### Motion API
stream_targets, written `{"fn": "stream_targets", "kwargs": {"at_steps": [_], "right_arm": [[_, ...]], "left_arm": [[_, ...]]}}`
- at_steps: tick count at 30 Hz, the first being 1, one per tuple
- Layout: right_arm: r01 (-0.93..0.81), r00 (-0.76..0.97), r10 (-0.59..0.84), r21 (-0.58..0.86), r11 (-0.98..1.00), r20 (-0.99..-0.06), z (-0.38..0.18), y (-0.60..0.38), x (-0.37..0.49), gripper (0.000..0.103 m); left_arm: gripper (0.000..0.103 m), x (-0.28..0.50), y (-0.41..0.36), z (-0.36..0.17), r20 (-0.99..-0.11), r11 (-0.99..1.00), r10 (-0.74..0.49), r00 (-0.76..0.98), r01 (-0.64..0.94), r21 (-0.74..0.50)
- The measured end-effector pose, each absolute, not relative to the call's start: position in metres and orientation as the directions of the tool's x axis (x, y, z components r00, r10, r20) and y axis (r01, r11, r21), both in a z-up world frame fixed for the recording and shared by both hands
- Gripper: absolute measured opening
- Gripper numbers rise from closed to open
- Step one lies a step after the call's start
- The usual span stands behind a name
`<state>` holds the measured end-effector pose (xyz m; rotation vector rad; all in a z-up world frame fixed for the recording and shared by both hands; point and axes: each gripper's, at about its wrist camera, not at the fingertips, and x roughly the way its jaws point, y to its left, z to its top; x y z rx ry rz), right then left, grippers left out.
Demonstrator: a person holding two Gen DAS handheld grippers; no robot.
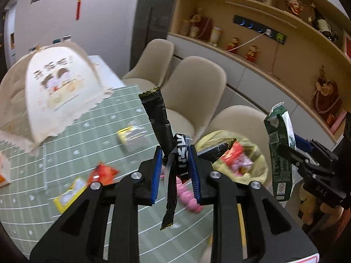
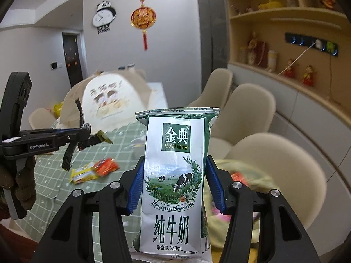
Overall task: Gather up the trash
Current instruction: 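Carry the black strap item and milk carton over the yellow bag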
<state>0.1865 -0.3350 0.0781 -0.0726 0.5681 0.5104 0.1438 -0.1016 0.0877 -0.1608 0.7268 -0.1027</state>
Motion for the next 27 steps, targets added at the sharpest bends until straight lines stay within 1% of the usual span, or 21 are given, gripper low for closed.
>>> {"fn": "stream_targets", "kwargs": {"at_steps": [7, 12, 16, 22, 27], "right_arm": [[-0.436, 0.752, 0.385, 0.035, 0.899, -0.535, 0.077, -0.405, 0.212, 0.050], [-0.389, 0.764, 0.343, 0.034, 0.921, -0.547, 0.069, -0.455, 0.218, 0.050], [-0.351, 0.766, 0.319, 0.052, 0.935, -0.559, 0.060, -0.481, 0.220, 0.050], [-0.324, 0.762, 0.297, 0.057, 0.944, -0.575, 0.048, -0.506, 0.218, 0.050], [-0.303, 0.765, 0.284, 0.067, 0.951, -0.579, 0.043, -0.521, 0.216, 0.050]], "left_arm": [[0.023, 0.175, -0.170, 0.075, -0.680, 0.981, -0.178, 0.711, 0.074, -0.180], [0.023, 0.196, -0.210, 0.050, -0.731, 0.969, -0.238, 0.640, 0.105, -0.223], [0.023, 0.211, -0.244, 0.026, -0.767, 0.967, -0.254, 0.590, 0.137, -0.215], [0.023, 0.253, -0.292, -0.009, -0.801, 0.969, -0.238, 0.550, 0.188, -0.159], [0.023, 0.283, -0.305, -0.042, -0.837, 0.977, -0.204, 0.507, 0.164, -0.139]]}}
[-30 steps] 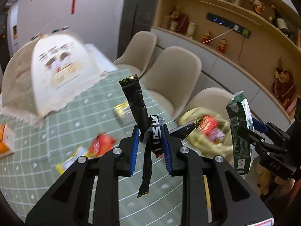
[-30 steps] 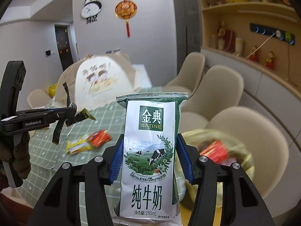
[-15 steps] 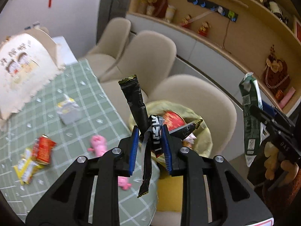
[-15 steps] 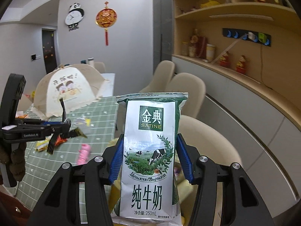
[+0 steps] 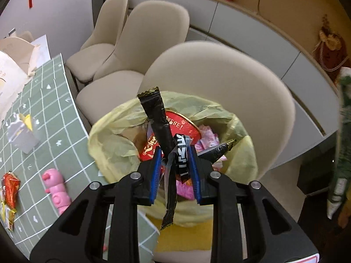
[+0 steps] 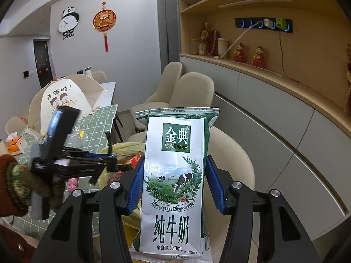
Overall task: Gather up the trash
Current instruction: 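Carry the black strap item and milk carton over the yellow bag, then open the left tool to drop the strap while the right tool drops the carton into the bag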
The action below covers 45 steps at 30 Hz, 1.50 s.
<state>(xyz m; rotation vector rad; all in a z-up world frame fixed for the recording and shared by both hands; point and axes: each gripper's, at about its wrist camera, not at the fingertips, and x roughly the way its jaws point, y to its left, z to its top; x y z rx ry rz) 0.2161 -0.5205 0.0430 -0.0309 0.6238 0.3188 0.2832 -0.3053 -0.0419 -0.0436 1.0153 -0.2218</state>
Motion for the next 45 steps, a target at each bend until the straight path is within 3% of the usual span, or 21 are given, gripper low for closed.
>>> {"fn": "stream_targets", "kwargs": {"at_steps": [2, 4, 6, 7, 13, 26, 33, 36, 39, 45], "right_arm": [[-0.292, 0.764, 0.279, 0.073, 0.954, -0.582, 0.040, -0.525, 0.217, 0.050], [-0.283, 0.760, 0.275, 0.080, 0.956, -0.588, 0.037, -0.530, 0.217, 0.050], [-0.276, 0.755, 0.274, 0.091, 0.957, -0.595, 0.033, -0.534, 0.219, 0.050], [-0.274, 0.753, 0.275, 0.095, 0.957, -0.598, 0.032, -0.534, 0.220, 0.050], [-0.280, 0.738, 0.293, 0.119, 0.952, -0.607, 0.023, -0.530, 0.234, 0.050], [-0.358, 0.687, 0.358, 0.134, 0.924, -0.632, -0.020, -0.471, 0.290, 0.050], [-0.440, 0.727, 0.382, 0.041, 0.897, -0.570, -0.042, -0.418, 0.323, 0.050], [-0.454, 0.680, 0.357, 0.015, 0.891, -0.641, -0.066, -0.399, 0.339, 0.050], [-0.448, 0.585, 0.377, 0.101, 0.888, -0.719, -0.093, -0.396, 0.343, 0.050], [-0.392, 0.516, 0.331, 0.126, 0.911, -0.790, -0.123, -0.404, 0.337, 0.050]], "left_arm": [[0.023, 0.289, -0.307, -0.051, -0.845, 0.976, -0.207, 0.492, 0.159, -0.146], [0.029, 0.293, -0.309, -0.056, -0.850, 0.973, -0.225, 0.476, 0.160, -0.167], [0.047, 0.294, -0.309, -0.058, -0.848, 0.976, -0.211, 0.487, 0.144, -0.161], [0.048, 0.293, -0.308, -0.056, -0.843, 0.978, -0.207, 0.497, 0.138, -0.158], [0.049, 0.287, -0.304, -0.043, -0.836, 0.983, -0.183, 0.518, 0.121, -0.140], [0.053, 0.229, -0.229, -0.004, -0.822, 0.969, -0.207, 0.530, -0.001, -0.245], [0.054, 0.192, -0.195, 0.018, -0.812, 0.980, -0.121, 0.571, -0.064, -0.191], [0.054, 0.181, -0.175, 0.021, -0.815, 0.978, -0.080, 0.573, -0.114, -0.175], [0.054, 0.169, -0.155, 0.021, -0.818, 0.970, -0.058, 0.572, -0.161, -0.181], [0.054, 0.147, -0.118, 0.013, -0.831, 0.948, -0.038, 0.555, -0.243, -0.206]]}}
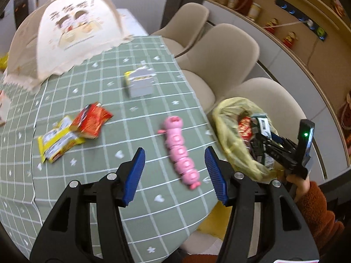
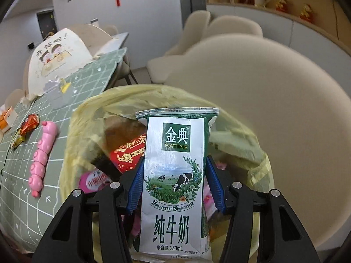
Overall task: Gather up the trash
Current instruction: 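Open the left tool to drop the strap while the right tool drops the carton into the bag, then move both tools back over the table toward the remaining wrappers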
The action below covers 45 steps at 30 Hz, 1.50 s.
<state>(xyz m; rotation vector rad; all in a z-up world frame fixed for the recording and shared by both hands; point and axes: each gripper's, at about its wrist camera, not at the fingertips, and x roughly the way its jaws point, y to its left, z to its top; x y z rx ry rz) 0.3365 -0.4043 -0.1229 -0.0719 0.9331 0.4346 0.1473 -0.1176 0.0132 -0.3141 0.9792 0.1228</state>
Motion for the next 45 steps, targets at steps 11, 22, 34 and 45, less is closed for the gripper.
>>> {"fn": "stream_targets", "kwargs": {"at_steps": [11, 22, 34, 45], "right_arm": [[-0.336, 0.572, 0.326, 0.148, 0.930, -0.752, -0.086, -0.409, 0.304, 0.057], [-0.418, 0.597, 0.399, 0.154, 0.895, -0.696, -0.033, -0.338, 0.233, 0.057], [-0.480, 0.552, 0.414, 0.130, 0.867, -0.724, -0.030, -0.197, 0.178, 0.058], [-0.520, 0.510, 0.410, 0.109, 0.847, -0.756, -0.035, -0.076, 0.166, 0.058]], "left_arm": [[0.054, 0.117, -0.066, -0.009, -0.842, 0.913, -0.056, 0.537, -0.313, -0.261], [0.054, 0.073, 0.027, -0.029, -0.839, 0.872, -0.014, 0.544, -0.404, -0.277], [0.054, 0.030, 0.095, -0.025, -0.834, 0.917, 0.040, 0.550, -0.353, -0.188], [0.054, -0.009, 0.148, -0.032, -0.814, 0.918, -0.017, 0.581, -0.313, -0.243]]}}
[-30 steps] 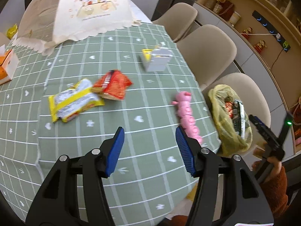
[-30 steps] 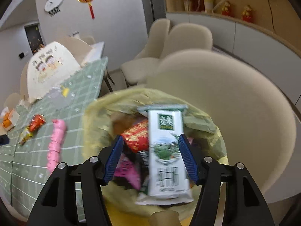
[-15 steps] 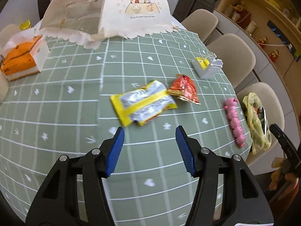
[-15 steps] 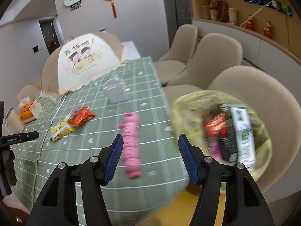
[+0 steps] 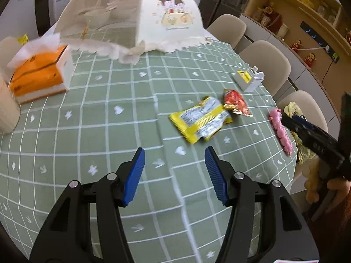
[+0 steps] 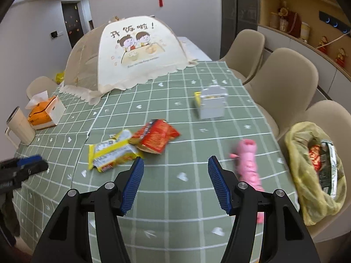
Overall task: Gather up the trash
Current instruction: 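Move both tools back over the table toward the remaining wrappers, then grasp the red candy wrapper with the right tool while the left tool grasps the yellow snack bag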
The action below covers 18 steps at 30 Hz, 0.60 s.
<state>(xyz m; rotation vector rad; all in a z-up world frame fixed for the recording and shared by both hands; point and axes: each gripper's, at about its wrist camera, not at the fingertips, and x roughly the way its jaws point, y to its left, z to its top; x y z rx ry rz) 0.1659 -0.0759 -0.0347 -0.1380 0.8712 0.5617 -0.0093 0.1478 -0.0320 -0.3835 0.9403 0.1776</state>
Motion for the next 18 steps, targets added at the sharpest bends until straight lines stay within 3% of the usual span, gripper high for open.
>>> {"fn": "stream_targets", "kwargs": {"at_steps": [5, 14, 18], "right_arm": [[-0.536, 0.478, 0.431, 0.135, 0.834, -0.765, -0.042, -0.034, 0.189, 0.058], [-0.463, 0.442, 0.359, 0.134, 0.876, -0.822, -0.098, 0.004, 0.254, 0.058], [-0.453, 0.374, 0.386, 0.197, 0.869, -0.843, -0.111, -0.009, 0.245, 0.046]], "left_arm": [[0.054, -0.033, 0.173, -0.047, -0.821, 0.895, -0.057, 0.569, -0.336, -0.295], [0.054, -0.040, 0.192, -0.060, -0.846, 0.913, -0.074, 0.527, -0.306, -0.270], [0.054, -0.028, 0.197, -0.066, -0.847, 0.916, -0.101, 0.522, -0.283, -0.284]]}}
